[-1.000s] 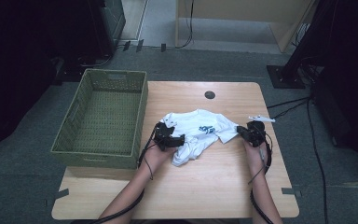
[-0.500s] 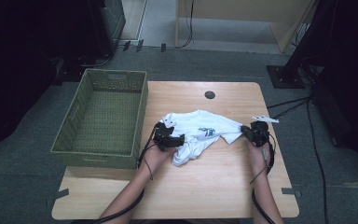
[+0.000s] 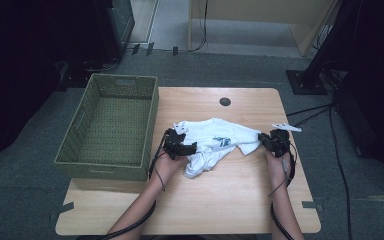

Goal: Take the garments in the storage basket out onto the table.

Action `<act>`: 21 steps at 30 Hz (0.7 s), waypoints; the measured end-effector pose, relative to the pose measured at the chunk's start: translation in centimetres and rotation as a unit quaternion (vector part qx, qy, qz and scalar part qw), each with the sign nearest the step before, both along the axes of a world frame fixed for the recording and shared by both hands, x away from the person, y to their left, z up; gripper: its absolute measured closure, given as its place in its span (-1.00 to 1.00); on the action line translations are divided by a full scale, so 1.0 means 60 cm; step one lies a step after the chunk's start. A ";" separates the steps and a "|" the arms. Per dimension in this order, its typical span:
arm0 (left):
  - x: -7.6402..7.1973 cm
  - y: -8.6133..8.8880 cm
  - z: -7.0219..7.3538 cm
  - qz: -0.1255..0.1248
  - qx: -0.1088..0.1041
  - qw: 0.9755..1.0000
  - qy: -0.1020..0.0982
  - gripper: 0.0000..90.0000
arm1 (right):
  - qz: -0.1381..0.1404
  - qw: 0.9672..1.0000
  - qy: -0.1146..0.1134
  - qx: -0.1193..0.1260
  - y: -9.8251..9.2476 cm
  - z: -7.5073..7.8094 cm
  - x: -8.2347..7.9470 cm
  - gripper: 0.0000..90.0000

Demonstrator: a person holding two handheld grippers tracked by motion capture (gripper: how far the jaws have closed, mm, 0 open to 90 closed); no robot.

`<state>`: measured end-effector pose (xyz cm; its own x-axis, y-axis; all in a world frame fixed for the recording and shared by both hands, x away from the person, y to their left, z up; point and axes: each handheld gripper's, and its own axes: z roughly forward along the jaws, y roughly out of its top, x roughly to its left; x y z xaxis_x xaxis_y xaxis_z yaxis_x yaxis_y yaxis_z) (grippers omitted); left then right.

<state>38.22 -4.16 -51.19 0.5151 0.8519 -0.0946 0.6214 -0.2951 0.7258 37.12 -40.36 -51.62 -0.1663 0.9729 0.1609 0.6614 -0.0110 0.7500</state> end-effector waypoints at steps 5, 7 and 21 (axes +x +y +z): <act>-0.007 -0.001 0.012 -0.018 -0.006 1.000 -0.010 -0.37 | 0.000 1.000 -0.014 -0.002 0.000 0.012 -0.008 0.62; -0.010 -0.001 0.016 -0.018 -0.005 1.000 -0.014 -0.37 | 0.005 1.000 -0.016 0.001 0.001 0.016 -0.012 0.62; -0.023 0.007 0.023 0.005 -0.008 1.000 -0.010 -0.37 | 0.035 0.999 -0.015 -0.001 0.035 0.020 -0.019 0.59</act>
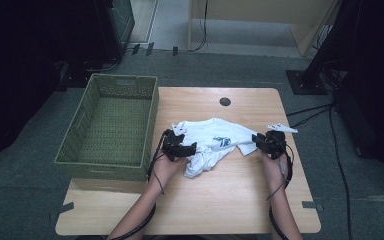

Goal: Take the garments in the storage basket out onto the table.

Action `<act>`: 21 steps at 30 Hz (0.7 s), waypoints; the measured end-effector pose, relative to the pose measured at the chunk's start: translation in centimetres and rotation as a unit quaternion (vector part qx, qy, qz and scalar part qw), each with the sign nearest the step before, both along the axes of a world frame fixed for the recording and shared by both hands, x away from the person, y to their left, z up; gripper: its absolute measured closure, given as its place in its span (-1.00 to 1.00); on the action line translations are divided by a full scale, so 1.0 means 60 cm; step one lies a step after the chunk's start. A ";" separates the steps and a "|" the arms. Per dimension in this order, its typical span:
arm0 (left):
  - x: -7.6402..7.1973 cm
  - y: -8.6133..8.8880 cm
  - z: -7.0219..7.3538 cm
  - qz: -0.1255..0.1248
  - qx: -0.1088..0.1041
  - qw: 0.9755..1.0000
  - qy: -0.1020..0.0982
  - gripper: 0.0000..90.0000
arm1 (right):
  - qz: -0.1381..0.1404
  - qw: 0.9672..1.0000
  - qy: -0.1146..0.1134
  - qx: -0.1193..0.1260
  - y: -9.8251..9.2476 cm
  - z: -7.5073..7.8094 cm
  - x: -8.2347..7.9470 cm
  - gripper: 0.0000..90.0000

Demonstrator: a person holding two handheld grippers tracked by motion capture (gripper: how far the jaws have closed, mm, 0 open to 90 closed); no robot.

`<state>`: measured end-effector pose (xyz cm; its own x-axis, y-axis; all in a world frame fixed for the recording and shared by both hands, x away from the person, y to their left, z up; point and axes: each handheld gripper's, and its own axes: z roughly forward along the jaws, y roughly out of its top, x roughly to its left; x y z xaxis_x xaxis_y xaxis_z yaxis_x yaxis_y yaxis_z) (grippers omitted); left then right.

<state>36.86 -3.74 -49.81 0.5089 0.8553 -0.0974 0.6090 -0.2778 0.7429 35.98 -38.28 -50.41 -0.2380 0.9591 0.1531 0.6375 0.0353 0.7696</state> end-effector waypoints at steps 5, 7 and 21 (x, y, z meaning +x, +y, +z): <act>-0.007 0.004 -0.002 0.006 -0.003 1.000 -0.003 -0.37 | 0.012 1.000 0.011 -0.006 0.013 -0.008 -0.001 0.55; -0.009 0.004 -0.002 0.006 -0.003 1.000 -0.002 -0.37 | 0.014 1.000 0.011 -0.008 0.016 -0.010 -0.001 0.54; -0.011 0.005 -0.009 0.006 0.011 1.000 -0.005 -0.37 | 0.012 1.000 0.027 0.003 0.024 -0.037 0.003 0.22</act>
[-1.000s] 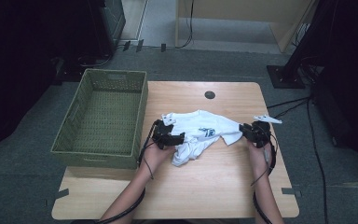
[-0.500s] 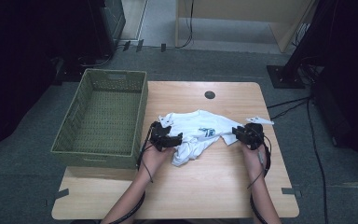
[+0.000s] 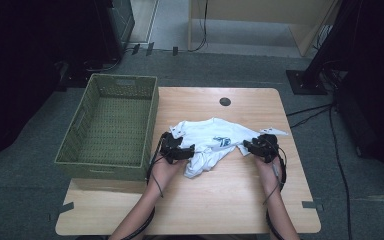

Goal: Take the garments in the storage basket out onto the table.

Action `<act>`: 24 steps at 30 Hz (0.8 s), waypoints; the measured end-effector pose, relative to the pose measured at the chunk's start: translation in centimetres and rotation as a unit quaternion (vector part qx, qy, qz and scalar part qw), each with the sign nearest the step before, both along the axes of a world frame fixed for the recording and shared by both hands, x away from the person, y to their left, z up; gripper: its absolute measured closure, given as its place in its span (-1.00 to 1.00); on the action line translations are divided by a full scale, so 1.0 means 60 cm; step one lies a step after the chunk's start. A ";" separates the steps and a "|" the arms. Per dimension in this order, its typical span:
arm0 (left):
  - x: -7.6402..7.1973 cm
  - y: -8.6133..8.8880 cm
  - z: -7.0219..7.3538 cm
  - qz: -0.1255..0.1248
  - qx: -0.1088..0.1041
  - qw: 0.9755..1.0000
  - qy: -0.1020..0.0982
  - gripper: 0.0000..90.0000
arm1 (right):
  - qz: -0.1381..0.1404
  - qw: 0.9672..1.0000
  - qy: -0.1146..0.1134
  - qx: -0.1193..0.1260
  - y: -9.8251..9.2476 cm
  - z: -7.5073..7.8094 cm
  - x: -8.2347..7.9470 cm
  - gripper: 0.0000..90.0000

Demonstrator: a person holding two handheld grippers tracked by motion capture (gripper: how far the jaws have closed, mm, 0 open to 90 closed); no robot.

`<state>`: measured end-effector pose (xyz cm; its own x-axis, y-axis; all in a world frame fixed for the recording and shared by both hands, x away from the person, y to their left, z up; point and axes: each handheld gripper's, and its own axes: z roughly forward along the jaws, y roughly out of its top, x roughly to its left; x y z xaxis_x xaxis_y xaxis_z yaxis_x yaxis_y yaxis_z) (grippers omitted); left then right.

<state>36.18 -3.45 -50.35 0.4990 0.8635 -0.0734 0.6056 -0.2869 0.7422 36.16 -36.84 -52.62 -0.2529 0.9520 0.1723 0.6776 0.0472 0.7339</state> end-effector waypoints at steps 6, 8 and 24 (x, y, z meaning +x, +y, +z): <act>0.000 0.000 0.001 0.001 0.007 1.000 -0.004 -0.37 | 0.004 1.000 -0.005 -0.015 -0.005 -0.001 -0.005 0.15; 0.001 0.001 0.000 0.001 0.007 1.000 -0.004 -0.37 | 0.002 1.000 -0.007 -0.019 -0.009 -0.002 -0.006 0.12; 0.004 0.001 -0.011 -0.003 0.013 1.000 0.005 -0.18 | -0.019 0.999 -0.007 -0.026 -0.036 -0.002 -0.017 0.09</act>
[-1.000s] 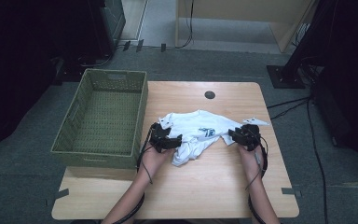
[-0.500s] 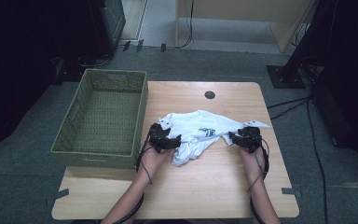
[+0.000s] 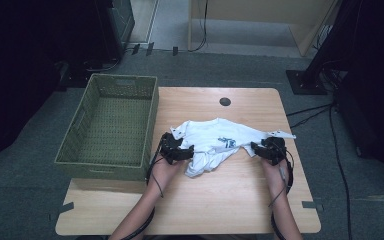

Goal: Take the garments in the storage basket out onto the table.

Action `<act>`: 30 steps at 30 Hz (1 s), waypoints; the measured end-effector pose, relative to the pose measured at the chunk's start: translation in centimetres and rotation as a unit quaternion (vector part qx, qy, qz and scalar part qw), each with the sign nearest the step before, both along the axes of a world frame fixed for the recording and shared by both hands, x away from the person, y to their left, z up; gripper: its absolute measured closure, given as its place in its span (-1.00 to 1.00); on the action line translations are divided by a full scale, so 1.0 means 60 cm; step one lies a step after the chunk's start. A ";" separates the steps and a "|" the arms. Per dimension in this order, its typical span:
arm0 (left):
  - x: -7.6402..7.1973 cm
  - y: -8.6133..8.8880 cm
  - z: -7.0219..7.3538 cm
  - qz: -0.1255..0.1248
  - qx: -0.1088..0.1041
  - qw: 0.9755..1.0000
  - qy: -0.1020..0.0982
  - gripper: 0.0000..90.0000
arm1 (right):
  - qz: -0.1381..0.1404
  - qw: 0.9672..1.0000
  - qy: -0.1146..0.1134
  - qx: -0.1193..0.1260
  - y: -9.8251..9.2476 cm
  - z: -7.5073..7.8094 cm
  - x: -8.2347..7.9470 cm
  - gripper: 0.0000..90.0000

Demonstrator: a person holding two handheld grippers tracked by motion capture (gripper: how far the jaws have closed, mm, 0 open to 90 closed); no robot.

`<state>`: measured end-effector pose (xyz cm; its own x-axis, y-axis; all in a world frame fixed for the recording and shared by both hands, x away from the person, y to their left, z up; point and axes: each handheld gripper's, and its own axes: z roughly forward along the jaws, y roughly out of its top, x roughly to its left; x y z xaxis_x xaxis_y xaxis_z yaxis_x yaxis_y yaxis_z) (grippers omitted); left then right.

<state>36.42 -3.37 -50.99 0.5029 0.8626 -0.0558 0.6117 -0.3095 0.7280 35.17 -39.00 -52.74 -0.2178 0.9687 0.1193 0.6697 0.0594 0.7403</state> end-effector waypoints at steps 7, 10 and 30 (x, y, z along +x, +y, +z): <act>0.007 0.001 -0.006 -0.002 0.009 1.000 0.001 0.16 | 0.000 1.000 0.000 -0.012 -0.006 0.000 -0.001 0.09; 0.010 0.002 -0.011 -0.007 0.015 1.000 -0.004 0.36 | -0.004 1.000 0.000 -0.012 -0.012 0.000 -0.004 0.09; 0.057 0.005 0.017 0.032 0.003 0.999 -0.037 0.91 | -0.017 1.000 -0.004 -0.009 -0.039 -0.002 -0.009 0.09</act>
